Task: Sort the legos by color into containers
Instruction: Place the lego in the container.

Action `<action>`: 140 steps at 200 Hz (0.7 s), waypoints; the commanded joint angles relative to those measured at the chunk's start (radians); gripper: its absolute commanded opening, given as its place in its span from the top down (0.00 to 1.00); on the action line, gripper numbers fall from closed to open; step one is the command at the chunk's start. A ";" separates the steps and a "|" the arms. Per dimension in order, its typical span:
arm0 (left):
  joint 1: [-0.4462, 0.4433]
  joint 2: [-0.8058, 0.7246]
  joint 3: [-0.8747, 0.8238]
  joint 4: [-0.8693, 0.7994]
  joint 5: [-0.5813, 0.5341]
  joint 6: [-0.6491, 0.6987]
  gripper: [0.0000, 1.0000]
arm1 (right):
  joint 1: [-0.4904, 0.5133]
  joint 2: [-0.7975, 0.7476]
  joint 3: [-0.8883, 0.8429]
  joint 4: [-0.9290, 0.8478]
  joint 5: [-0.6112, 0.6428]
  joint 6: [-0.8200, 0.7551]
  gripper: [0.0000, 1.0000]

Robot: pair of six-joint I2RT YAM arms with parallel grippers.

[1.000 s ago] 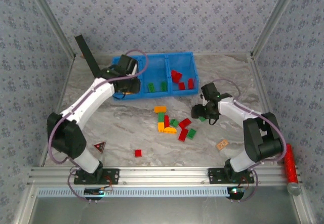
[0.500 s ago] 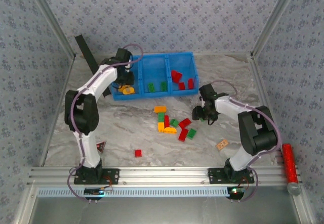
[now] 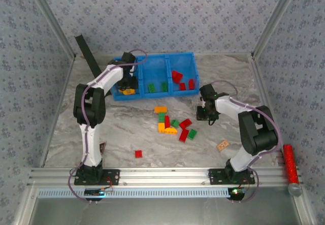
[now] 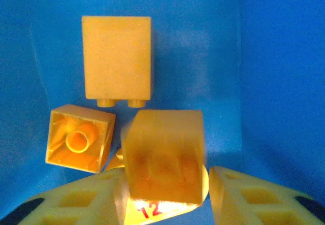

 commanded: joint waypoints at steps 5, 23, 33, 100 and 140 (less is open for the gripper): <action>0.008 -0.010 0.024 -0.012 -0.010 0.003 0.45 | 0.010 -0.030 0.000 -0.051 -0.026 0.021 0.70; 0.010 -0.038 0.033 -0.010 -0.003 0.015 0.41 | 0.012 -0.058 0.009 -0.065 -0.025 0.029 0.72; 0.010 -0.065 0.036 -0.004 0.010 0.020 0.40 | 0.014 -0.078 0.024 -0.103 -0.020 0.032 0.72; 0.009 -0.373 -0.043 0.017 0.128 0.055 0.34 | 0.055 -0.055 0.388 -0.243 -0.001 0.018 0.75; 0.008 -0.593 -0.218 -0.022 0.133 0.051 0.32 | 0.145 0.119 0.727 -0.313 0.039 -0.026 0.75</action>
